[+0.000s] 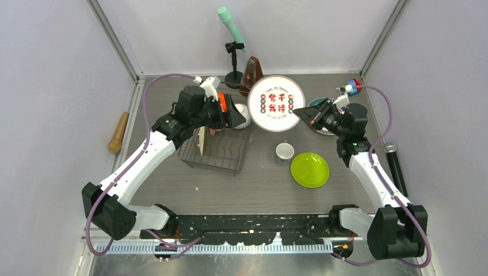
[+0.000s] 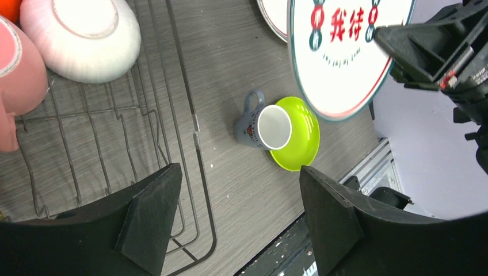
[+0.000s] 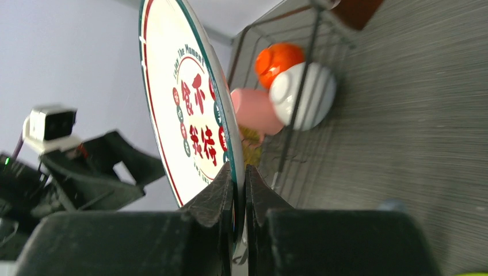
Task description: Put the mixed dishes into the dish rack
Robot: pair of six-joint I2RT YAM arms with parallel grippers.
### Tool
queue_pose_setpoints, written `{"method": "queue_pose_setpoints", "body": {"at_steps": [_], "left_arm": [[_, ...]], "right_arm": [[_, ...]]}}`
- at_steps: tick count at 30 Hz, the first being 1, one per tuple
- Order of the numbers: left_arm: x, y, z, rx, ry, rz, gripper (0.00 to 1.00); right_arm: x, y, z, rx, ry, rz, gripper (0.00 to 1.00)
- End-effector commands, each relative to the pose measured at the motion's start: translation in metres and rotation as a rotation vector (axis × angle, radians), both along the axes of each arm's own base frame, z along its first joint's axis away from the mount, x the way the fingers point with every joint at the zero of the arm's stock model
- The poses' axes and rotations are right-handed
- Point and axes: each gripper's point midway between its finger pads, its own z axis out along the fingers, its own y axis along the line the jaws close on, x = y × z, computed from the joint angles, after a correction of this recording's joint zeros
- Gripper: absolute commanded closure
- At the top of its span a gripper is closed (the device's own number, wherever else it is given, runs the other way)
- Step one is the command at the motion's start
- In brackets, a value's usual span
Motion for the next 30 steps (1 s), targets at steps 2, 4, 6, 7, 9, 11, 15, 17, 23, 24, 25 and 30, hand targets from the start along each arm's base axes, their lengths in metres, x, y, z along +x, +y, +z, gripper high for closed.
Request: {"method": "queue_pose_setpoints", "body": {"at_steps": [2,4,6,7,9,11,15,17,23,24,25,30], "left_arm": [[0.01,0.0,0.04,-0.117,-0.115,0.059,0.24],[0.012,0.0,0.041,-0.123,-0.125,0.066,0.26],[0.012,-0.001,0.044,-0.131,-0.134,0.063,0.28],[0.013,-0.001,0.044,-0.132,-0.137,0.062,0.33],[0.014,-0.001,0.044,-0.13,-0.142,0.064,0.5],[0.015,-0.001,0.044,-0.124,-0.15,0.062,0.7],[0.019,-0.001,0.045,-0.117,-0.165,0.067,1.0],[0.018,0.005,0.048,-0.079,-0.181,0.071,1.0],[0.019,0.083,0.047,0.281,-0.241,0.29,1.0],[0.019,0.094,0.047,0.334,-0.235,0.32,1.0],[0.016,0.103,0.048,0.379,-0.229,0.336,1.0],[-0.004,0.134,0.072,0.517,-0.242,0.454,1.0]], "right_arm": [[-0.014,0.04,0.057,0.039,-0.208,0.161,1.0],[-0.02,0.049,0.056,0.052,-0.21,0.198,1.0],[-0.025,0.056,0.054,0.059,-0.206,0.218,1.0],[-0.026,0.057,0.054,0.061,-0.204,0.224,1.0],[-0.029,0.061,0.053,0.067,-0.201,0.238,1.0],[-0.031,0.064,0.053,0.074,-0.203,0.249,0.99],[-0.031,0.067,0.05,0.077,-0.182,0.266,0.82],[-0.025,0.064,0.044,0.055,-0.137,0.229,0.53],[-0.01,0.018,-0.006,-0.21,0.062,-0.039,0.17],[-0.007,0.01,-0.008,-0.235,0.072,-0.089,0.16],[-0.006,0.005,-0.012,-0.256,0.086,-0.113,0.16],[-0.003,0.004,-0.021,-0.247,0.124,-0.127,0.16]]}}
